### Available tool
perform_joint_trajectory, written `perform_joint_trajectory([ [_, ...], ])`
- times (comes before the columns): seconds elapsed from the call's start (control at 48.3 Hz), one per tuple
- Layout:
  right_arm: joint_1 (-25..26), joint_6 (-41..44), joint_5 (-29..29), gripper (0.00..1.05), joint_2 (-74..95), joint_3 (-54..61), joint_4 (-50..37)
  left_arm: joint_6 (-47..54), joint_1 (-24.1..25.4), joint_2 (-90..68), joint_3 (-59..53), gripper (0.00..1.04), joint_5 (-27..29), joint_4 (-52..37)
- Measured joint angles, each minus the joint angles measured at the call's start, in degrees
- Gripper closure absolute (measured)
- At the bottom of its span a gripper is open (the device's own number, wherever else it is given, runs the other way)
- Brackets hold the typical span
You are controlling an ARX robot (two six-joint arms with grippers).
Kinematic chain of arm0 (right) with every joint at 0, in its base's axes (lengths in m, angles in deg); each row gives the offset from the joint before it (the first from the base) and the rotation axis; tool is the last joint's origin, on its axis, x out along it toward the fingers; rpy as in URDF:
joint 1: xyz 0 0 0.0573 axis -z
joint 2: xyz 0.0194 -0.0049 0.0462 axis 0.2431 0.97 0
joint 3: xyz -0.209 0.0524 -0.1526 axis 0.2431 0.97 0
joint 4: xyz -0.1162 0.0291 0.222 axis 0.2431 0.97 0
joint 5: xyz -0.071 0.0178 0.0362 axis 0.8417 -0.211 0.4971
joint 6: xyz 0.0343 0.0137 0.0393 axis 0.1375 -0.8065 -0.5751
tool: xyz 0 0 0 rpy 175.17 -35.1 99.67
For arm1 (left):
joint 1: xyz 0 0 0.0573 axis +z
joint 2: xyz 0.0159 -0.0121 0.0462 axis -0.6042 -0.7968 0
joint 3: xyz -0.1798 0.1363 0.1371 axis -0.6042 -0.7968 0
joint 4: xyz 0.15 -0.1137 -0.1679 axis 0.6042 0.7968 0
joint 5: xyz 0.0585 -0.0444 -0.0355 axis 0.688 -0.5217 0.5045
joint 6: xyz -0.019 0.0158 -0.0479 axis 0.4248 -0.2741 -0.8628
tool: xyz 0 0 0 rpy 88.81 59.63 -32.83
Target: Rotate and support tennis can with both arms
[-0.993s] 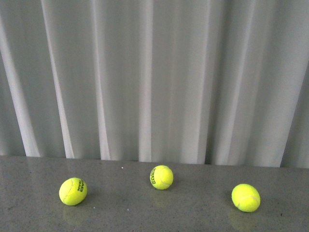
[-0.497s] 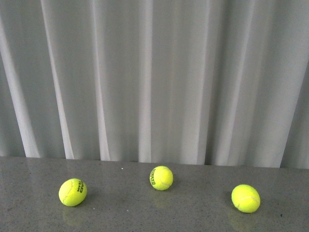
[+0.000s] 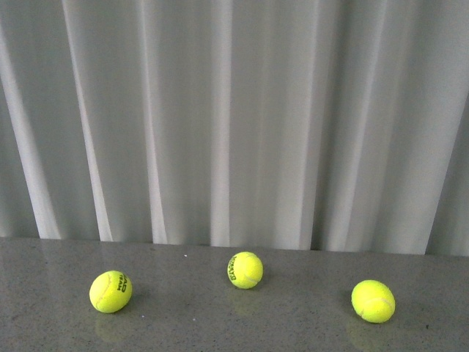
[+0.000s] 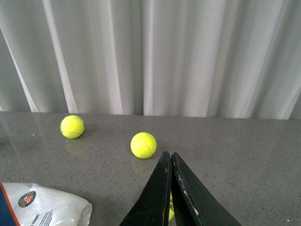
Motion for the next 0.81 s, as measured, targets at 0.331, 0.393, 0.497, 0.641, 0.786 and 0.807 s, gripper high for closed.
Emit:
perform_joint_trajectory([
  [0.331, 0.00, 0.02, -0.07, 1.01, -12.76, -0.04, 12.94, 0.00, 0.00, 0.00, 0.00, 0.07, 0.00, 0.00],
  [0.393, 0.00, 0.02, -0.07, 1.01, -12.83, -0.02, 13.16, 0.00, 0.00, 0.09, 0.00, 0.07, -0.02, 0.00],
  [0.497, 0.00, 0.02, -0.07, 1.01, -12.85, -0.04, 13.20, 0.00, 0.00, 0.07, 0.00, 0.07, 0.00, 0.00],
  [0.641, 0.00, 0.04, -0.07, 0.83, -12.85, -0.04, 13.25, 0.00, 0.00, 0.07, 0.00, 0.07, 0.00, 0.00],
  [0.786, 0.00, 0.04, -0.07, 0.53, -12.87, -0.04, 13.25, 0.00, 0.00, 0.07, 0.00, 0.07, 0.00, 0.00],
  [0.807, 0.00, 0.04, -0.07, 0.49, -12.87, -0.04, 13.25, 0.00, 0.00, 0.07, 0.00, 0.07, 0.00, 0.00],
])
